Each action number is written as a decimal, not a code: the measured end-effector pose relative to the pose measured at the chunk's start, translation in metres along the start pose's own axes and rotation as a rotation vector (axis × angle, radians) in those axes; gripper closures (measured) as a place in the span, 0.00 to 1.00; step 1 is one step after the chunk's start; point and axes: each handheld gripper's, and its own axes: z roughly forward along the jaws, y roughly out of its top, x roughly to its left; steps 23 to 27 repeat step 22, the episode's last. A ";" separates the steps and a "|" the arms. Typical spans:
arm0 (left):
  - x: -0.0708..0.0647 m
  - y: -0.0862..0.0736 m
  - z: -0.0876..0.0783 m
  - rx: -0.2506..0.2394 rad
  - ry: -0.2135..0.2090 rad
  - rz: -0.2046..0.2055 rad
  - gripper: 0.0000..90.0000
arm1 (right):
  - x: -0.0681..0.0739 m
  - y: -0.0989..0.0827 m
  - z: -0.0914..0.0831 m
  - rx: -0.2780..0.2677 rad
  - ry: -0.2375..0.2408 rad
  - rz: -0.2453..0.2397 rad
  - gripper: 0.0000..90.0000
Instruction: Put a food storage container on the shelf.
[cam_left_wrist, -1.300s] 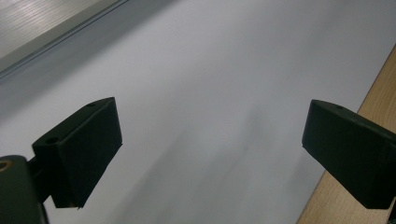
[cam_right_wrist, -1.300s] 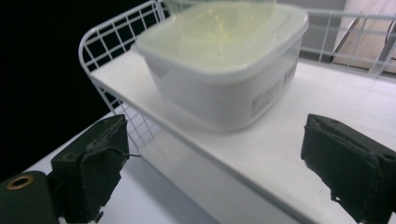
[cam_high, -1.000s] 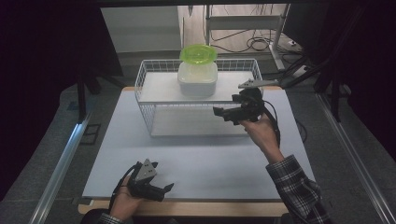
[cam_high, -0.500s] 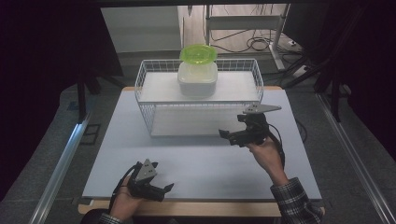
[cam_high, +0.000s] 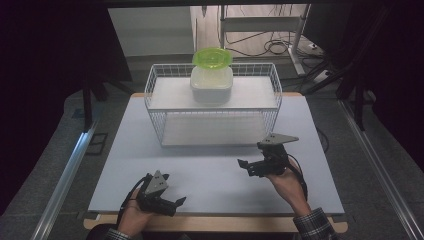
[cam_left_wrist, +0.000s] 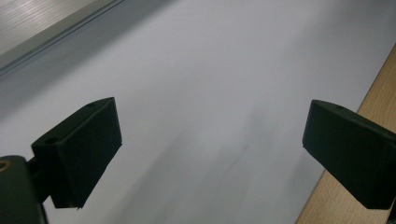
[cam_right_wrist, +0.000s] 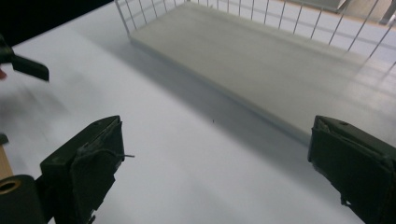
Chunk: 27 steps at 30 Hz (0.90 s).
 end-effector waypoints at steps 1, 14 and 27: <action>0.000 0.000 0.000 0.000 0.000 -0.001 0.05 | 0.001 -0.004 0.001 0.007 0.000 0.001 0.04; 0.001 -0.002 0.002 0.016 0.009 0.007 0.04 | 0.007 -0.058 0.007 0.131 -0.008 -0.019 0.03; 0.002 -0.002 0.003 0.026 0.007 0.002 0.04 | 0.013 -0.068 0.014 0.192 -0.022 -0.063 0.03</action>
